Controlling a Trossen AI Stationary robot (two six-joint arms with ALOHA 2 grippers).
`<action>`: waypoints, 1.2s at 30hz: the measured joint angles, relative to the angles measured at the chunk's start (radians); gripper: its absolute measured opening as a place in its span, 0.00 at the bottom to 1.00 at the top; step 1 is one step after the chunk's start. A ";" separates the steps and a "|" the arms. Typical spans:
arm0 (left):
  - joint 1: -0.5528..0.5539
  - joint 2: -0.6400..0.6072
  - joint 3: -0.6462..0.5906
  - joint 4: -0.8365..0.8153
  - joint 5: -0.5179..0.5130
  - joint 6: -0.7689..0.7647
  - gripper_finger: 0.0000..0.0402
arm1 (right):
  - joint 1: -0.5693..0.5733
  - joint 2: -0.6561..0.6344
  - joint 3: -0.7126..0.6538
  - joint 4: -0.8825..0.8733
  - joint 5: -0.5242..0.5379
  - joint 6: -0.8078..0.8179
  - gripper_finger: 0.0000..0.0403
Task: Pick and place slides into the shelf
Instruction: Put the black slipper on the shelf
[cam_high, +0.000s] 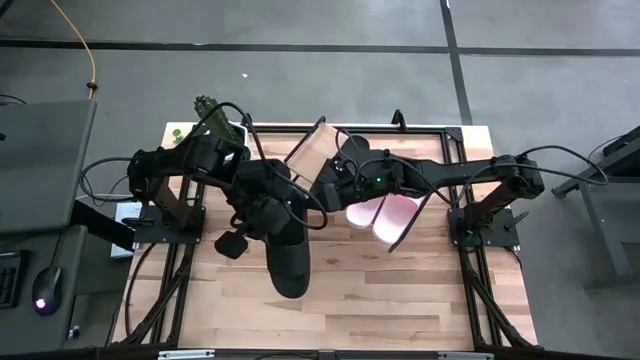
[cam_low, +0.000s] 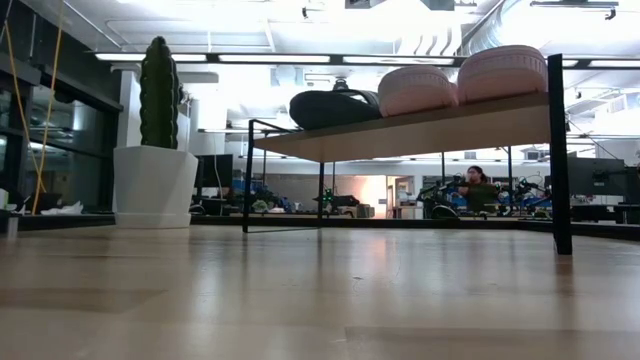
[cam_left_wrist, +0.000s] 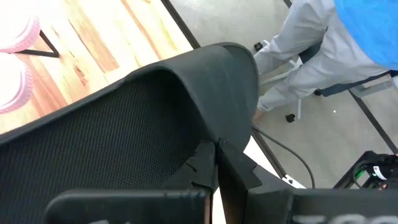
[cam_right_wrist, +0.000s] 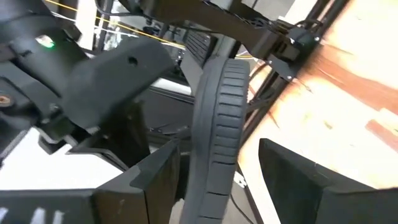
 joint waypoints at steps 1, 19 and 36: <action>0.000 0.000 0.000 0.000 0.000 0.000 0.00 | 0.000 0.000 0.000 0.007 0.000 0.001 0.52; 0.000 0.000 0.000 0.005 0.000 -0.002 0.00 | 0.000 0.070 0.018 0.080 -0.032 0.022 0.52; 0.000 0.000 0.000 0.003 0.000 -0.003 0.00 | -0.002 0.079 0.026 0.116 -0.018 -0.034 0.09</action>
